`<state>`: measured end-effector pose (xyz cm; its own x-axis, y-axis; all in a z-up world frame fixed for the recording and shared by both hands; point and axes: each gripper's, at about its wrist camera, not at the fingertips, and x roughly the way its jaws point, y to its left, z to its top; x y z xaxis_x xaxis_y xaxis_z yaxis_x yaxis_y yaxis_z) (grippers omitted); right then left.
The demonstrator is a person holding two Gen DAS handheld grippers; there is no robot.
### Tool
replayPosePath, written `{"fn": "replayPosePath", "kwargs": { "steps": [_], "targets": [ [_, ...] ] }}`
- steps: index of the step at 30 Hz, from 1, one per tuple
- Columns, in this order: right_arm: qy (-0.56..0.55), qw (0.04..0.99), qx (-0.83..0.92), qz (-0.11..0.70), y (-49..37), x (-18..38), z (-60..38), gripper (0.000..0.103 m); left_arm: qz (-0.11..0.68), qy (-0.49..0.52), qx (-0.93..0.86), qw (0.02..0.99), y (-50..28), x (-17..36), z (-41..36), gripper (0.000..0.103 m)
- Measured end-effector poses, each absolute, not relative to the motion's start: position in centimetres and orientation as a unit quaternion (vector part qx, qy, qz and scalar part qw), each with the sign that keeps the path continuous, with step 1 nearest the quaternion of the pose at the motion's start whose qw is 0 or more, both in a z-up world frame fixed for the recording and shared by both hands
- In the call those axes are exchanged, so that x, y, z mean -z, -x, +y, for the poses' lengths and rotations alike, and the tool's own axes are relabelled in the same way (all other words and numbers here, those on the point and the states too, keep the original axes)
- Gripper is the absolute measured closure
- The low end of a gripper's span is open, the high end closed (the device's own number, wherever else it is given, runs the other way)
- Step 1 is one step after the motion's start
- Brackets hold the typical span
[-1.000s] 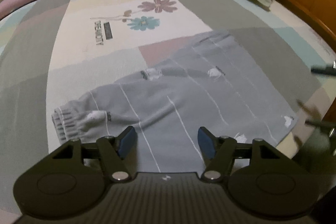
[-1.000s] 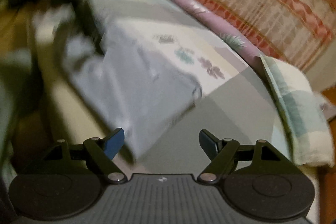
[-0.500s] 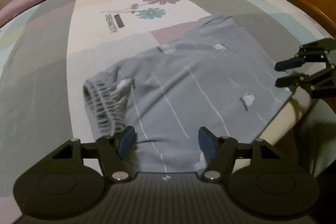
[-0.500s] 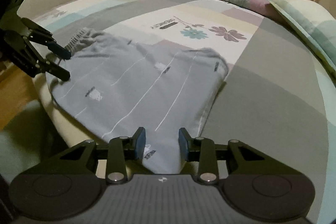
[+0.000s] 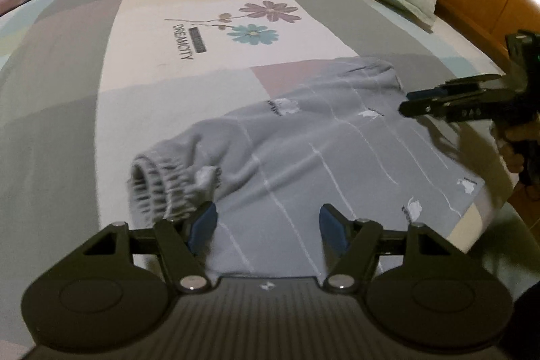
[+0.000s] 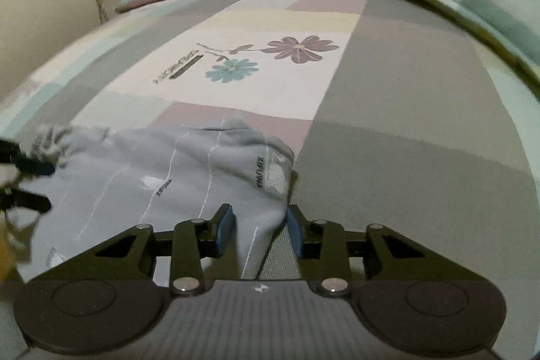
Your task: Fold clothes
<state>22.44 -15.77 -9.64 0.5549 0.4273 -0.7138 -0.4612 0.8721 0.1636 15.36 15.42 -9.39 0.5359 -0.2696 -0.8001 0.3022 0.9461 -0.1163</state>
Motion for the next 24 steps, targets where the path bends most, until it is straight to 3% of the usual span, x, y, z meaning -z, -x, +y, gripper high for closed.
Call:
{"fn": "replayPosePath", "kwargs": {
  "steps": [10,24],
  "targets": [
    [0.021,0.894,-0.269,0.359,-23.3,6.6,-13.3,0.063,0.436,-0.025,0.168,0.884,-17.1,7.9,14.6,0.034],
    [0.046,0.884,-0.266,0.381,-25.7,8.9,-11.1,0.063,0.453,0.000,0.175,0.874,-17.3,9.3,15.9,0.033]
  ]
}}
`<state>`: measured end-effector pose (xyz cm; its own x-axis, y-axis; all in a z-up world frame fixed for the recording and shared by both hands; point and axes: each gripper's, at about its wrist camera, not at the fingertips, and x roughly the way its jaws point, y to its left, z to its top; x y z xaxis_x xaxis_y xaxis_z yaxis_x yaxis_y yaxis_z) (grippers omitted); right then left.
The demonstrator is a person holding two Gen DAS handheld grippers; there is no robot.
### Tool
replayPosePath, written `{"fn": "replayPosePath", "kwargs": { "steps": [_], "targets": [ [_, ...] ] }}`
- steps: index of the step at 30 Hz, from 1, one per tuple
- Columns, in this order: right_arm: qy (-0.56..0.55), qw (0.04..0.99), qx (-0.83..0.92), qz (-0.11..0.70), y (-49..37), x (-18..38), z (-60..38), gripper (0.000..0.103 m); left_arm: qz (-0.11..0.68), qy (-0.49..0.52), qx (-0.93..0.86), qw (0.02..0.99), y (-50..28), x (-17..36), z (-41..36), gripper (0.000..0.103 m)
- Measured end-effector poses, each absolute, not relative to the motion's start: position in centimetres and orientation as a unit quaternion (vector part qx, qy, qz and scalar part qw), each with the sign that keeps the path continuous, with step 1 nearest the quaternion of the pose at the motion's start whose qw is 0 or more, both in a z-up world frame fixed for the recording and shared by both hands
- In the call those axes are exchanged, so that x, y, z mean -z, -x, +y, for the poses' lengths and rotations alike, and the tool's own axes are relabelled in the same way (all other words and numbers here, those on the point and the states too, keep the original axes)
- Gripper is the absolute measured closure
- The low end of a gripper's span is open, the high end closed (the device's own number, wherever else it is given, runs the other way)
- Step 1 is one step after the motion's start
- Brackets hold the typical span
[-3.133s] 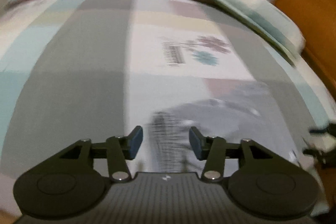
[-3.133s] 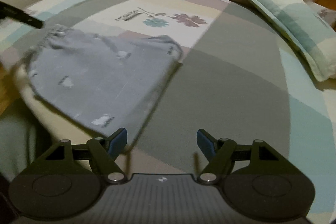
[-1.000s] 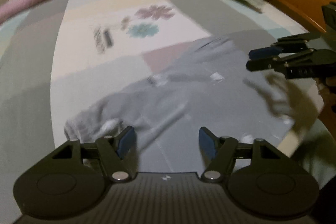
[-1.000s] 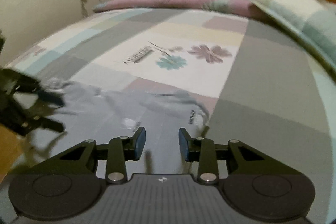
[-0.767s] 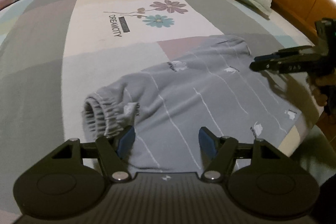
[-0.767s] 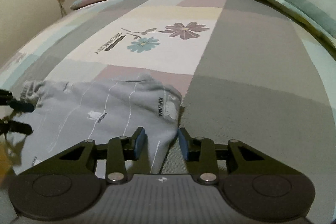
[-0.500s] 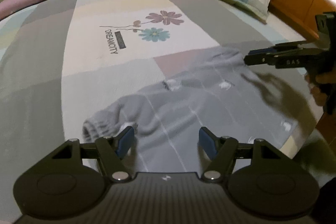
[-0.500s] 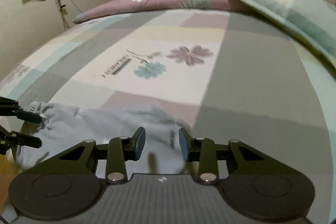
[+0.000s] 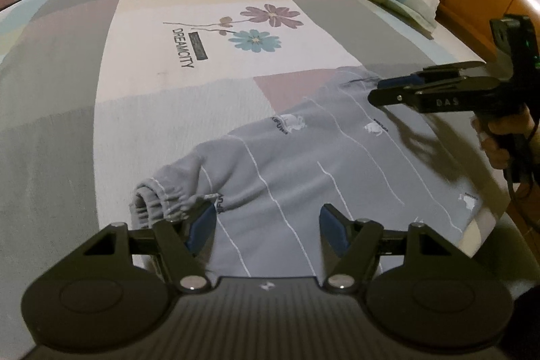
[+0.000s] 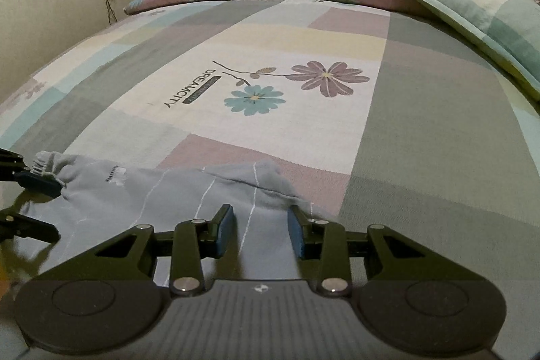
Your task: Fold clothes
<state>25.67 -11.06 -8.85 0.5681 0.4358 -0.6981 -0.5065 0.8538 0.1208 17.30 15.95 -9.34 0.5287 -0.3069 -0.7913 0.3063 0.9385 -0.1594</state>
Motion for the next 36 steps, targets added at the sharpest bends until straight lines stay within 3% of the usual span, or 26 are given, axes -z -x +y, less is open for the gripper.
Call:
{"fn": "replayPosePath", "kwargs": {
  "steps": [10,14,19,23,25,26,30,36],
  "targets": [
    [0.023,0.886,-0.266,0.380,-26.1,7.9,-11.6,0.062,0.450,0.003,0.175,0.876,-17.1,9.5,16.0,0.033],
    [-0.009,0.892,-0.251,0.376,-25.7,6.8,-13.7,0.047,0.447,0.009,0.177,0.877,-17.1,9.5,16.2,0.032],
    [-0.081,0.860,-0.242,0.443,-27.3,9.3,-16.0,0.044,0.444,0.017,0.180,0.878,-17.0,9.6,16.4,0.031],
    [-0.140,0.847,-0.265,0.439,-28.3,10.0,-16.5,0.044,0.443,0.020,0.180,0.878,-17.0,9.6,16.5,0.031],
    [-0.170,0.842,-0.269,0.436,-29.0,10.3,-16.8,0.057,0.445,0.021,0.180,0.877,-17.1,9.5,16.5,0.031],
    [-0.183,0.839,-0.271,0.434,-29.4,10.4,-17.0,0.072,0.446,0.021,0.180,0.877,-17.1,9.5,16.5,0.030],
    [-0.227,0.862,-0.267,0.365,-29.0,9.5,-19.0,0.082,0.447,0.018,0.181,0.876,-17.1,9.5,16.4,0.030],
    [-0.173,0.891,-0.245,0.341,-26.7,7.6,-19.7,0.080,0.450,0.015,0.180,0.875,-17.1,9.2,16.3,0.030]
  ]
}}
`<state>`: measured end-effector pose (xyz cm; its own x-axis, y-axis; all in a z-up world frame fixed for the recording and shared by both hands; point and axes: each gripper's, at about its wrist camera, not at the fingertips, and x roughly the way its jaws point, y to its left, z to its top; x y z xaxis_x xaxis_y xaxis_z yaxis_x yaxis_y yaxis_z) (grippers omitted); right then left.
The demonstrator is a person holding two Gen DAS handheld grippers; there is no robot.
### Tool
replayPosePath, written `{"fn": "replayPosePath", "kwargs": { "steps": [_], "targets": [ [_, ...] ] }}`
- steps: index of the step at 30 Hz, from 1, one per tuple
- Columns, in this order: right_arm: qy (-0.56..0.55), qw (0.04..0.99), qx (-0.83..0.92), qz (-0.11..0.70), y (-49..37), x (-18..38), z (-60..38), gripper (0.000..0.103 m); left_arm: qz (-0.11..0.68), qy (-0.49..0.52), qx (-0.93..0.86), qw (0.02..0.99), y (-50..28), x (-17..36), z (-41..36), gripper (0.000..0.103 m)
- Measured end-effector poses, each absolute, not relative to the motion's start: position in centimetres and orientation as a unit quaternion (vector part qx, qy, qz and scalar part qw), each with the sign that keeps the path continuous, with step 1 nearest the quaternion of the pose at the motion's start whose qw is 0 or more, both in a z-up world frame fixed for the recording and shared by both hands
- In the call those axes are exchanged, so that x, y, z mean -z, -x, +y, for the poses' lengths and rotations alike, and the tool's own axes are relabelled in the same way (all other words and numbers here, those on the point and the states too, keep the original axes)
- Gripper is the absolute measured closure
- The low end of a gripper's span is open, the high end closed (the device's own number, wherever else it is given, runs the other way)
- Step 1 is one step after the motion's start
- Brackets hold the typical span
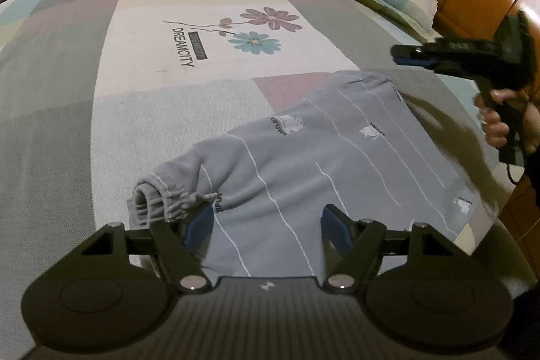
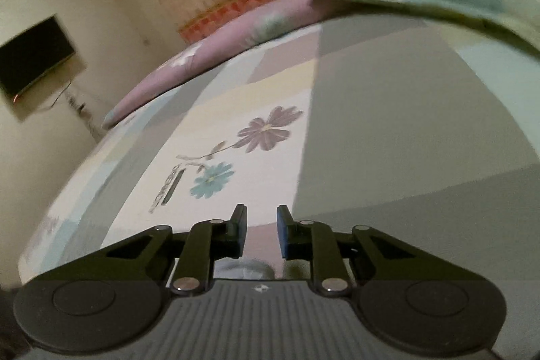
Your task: Fold clothes
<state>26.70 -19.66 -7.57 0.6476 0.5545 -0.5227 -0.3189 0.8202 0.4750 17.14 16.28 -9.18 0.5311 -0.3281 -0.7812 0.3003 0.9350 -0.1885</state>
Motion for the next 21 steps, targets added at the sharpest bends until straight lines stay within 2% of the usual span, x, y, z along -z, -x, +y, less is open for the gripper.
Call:
{"fn": "replayPosePath", "kwargs": {
  "steps": [5,8,10,13,15,21],
  "targets": [
    [-0.092,0.877,-0.281,0.380,-25.2,8.9,-17.1,0.079,0.443,-0.002,0.178,0.878,-16.5,8.7,15.7,0.030],
    [-0.087,0.882,-0.241,0.396,-25.2,9.9,-16.9,0.089,0.453,-0.008,0.162,0.877,-16.3,9.0,15.9,0.029],
    [-0.113,0.884,-0.213,0.400,-25.2,9.7,-17.6,0.076,0.454,0.006,0.159,0.877,-15.8,8.6,16.6,0.029],
    [-0.113,0.879,-0.235,0.398,-23.4,8.4,-17.6,0.070,0.444,0.015,0.156,0.882,-15.0,7.3,16.9,0.030],
    [-0.103,0.873,-0.262,0.399,-21.7,7.4,-17.4,0.060,0.427,0.007,0.162,0.889,-14.4,6.4,16.5,0.029],
    [-0.064,0.844,-0.290,0.447,-17.2,9.1,-16.6,0.050,0.474,0.015,0.160,0.865,-13.7,8.9,15.9,0.028]
  ]
}}
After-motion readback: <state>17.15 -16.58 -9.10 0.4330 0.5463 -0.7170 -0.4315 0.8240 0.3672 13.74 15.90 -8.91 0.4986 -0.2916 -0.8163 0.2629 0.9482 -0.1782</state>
